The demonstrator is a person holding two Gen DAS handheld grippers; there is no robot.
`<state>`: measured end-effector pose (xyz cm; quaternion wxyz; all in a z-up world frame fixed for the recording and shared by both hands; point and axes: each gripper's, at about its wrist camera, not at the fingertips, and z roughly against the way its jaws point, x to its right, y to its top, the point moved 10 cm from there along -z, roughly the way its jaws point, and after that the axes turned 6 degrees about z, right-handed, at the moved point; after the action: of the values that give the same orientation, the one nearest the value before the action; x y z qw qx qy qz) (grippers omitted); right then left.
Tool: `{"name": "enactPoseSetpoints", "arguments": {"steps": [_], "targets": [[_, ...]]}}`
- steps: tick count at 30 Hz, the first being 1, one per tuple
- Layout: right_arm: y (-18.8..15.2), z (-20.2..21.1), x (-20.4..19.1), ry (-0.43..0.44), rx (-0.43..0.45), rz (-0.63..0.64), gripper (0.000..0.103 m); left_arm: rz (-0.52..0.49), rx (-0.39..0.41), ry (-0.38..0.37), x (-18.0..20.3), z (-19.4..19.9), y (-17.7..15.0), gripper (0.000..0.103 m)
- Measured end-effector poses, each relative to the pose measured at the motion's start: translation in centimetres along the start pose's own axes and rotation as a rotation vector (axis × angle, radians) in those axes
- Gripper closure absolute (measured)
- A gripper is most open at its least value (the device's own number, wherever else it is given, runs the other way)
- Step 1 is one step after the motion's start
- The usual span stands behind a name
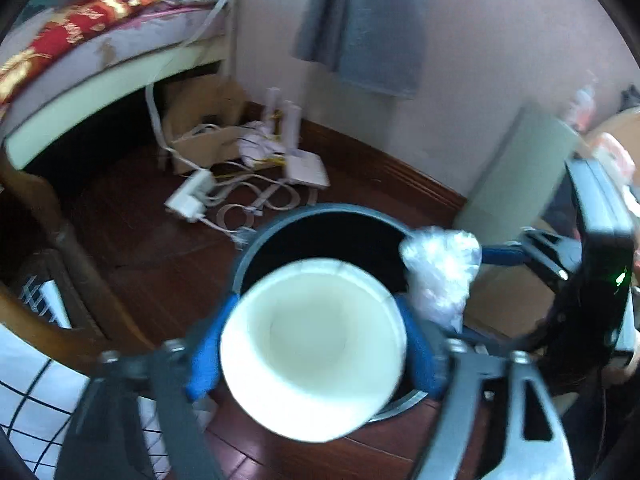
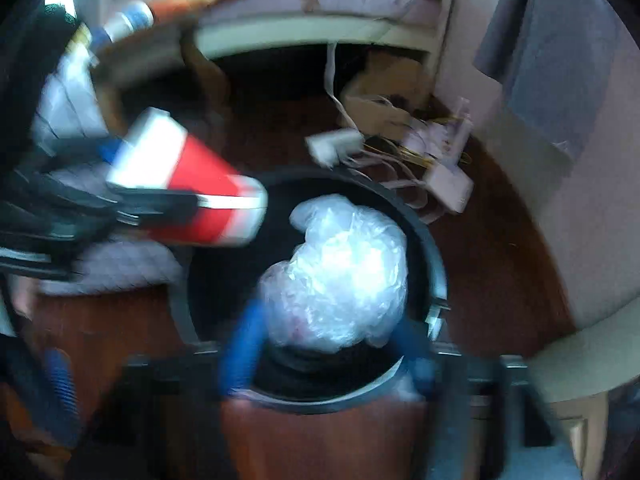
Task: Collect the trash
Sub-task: 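Open both grippers to drop the cup and bag into the bucket, then move both empty grippers back toward the trash on the table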
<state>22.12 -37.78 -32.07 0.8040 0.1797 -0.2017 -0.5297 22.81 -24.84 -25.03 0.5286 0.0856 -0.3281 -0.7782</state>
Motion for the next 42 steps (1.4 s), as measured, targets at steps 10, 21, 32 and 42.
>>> {"name": "enactPoseSetpoints", "arguments": {"steps": [10,21,32,42], "targets": [[0.5,1.7,4.3,-0.074,0.038,-0.156,0.000,0.041,0.065,0.149,-2.6,2.4,0.8,0.000],[3.3,6.1,4.4,-0.125,0.128,-0.225,0.000,0.051,0.180,0.200,-3.6,6.3,3.1,0.000],[9.4,10.5,-0.8,-0.112,0.262,-0.197,0.000,0.127,0.333,0.282,-7.6,14.6,4.6,0.000],[14.3,12.6,-8.0,-0.044,0.347,-0.103,0.000,0.225,0.412,0.390,-13.3,20.9,2.8,0.000]]}}
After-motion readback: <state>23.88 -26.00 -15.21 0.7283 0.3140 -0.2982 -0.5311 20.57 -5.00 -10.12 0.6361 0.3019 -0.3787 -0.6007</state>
